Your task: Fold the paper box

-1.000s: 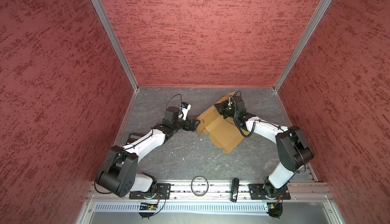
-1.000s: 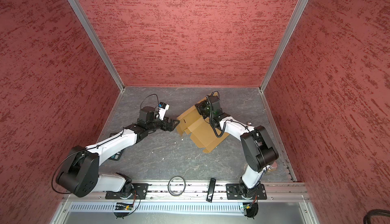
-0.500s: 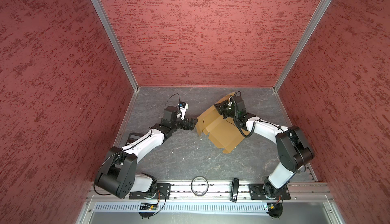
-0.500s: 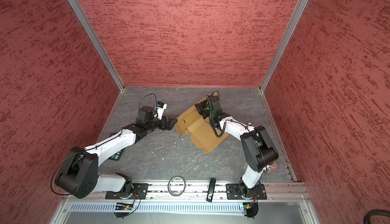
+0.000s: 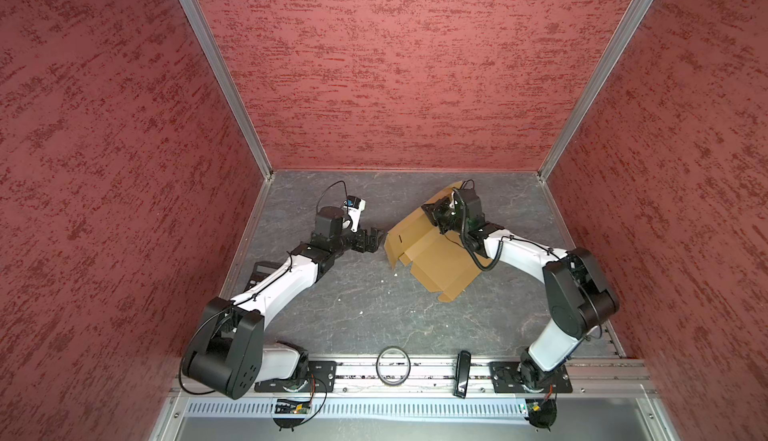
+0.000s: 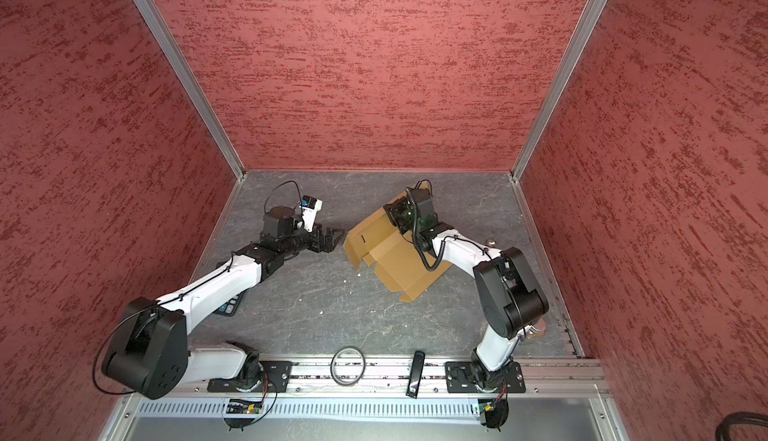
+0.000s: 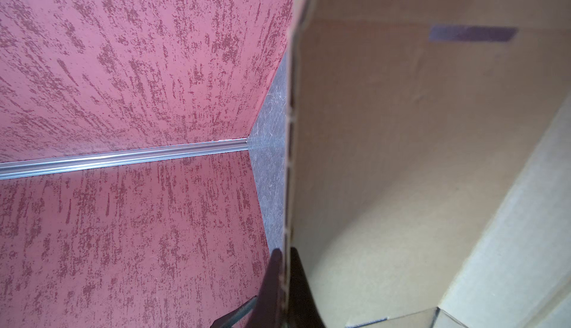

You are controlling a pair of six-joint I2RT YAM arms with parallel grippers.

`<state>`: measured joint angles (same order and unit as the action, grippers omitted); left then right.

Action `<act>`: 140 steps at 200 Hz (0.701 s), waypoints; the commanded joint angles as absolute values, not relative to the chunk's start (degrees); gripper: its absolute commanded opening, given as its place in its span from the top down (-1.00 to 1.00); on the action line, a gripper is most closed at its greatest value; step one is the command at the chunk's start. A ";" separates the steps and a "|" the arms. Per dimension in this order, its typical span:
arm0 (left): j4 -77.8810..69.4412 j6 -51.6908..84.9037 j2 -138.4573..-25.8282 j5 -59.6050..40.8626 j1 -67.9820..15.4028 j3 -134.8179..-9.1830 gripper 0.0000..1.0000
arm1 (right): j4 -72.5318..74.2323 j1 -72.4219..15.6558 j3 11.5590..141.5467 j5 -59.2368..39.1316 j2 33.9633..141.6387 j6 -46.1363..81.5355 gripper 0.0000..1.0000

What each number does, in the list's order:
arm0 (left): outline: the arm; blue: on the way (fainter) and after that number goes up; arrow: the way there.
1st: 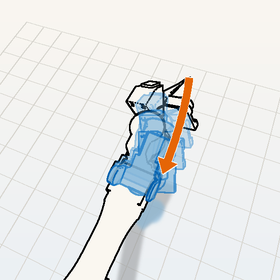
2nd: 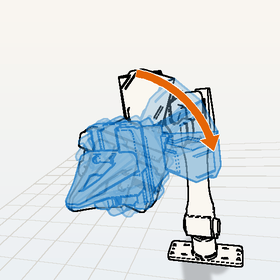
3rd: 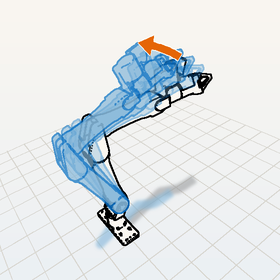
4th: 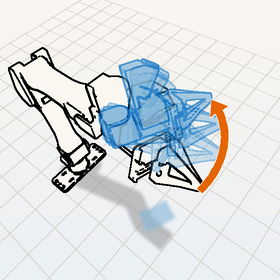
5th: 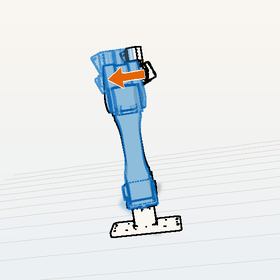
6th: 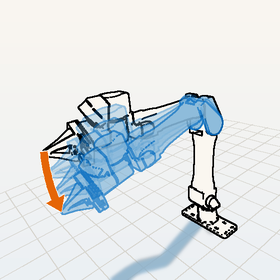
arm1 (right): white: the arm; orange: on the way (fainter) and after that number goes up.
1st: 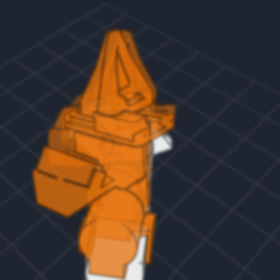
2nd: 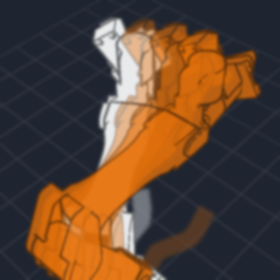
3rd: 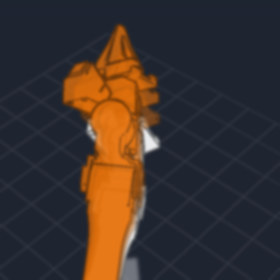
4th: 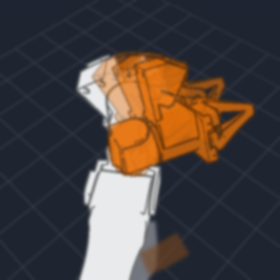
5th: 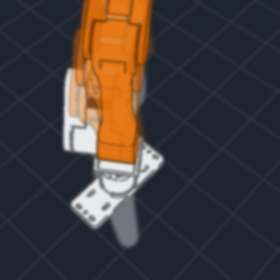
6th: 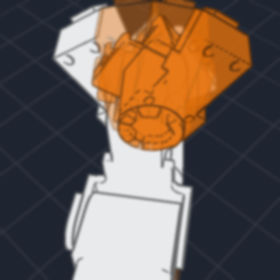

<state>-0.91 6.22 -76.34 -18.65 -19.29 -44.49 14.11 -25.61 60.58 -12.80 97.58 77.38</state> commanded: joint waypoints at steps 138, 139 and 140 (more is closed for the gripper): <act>-3.45 5.24 -85.59 -21.76 -22.83 -50.76 -0.95 | 7.17 -25.28 67.46 -11.71 97.07 79.82 0.88; -3.44 5.25 -85.60 -21.73 -22.84 -50.78 -0.95 | 7.05 -25.29 67.52 -11.66 97.05 79.81 0.88; -3.43 5.22 -85.60 -21.72 -22.85 -50.75 -0.95 | 6.91 -25.26 67.60 -11.63 97.04 79.81 0.88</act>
<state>-3.33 6.59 -85.41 -21.78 -22.31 -50.37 9.04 -25.58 64.34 -12.67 97.58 78.02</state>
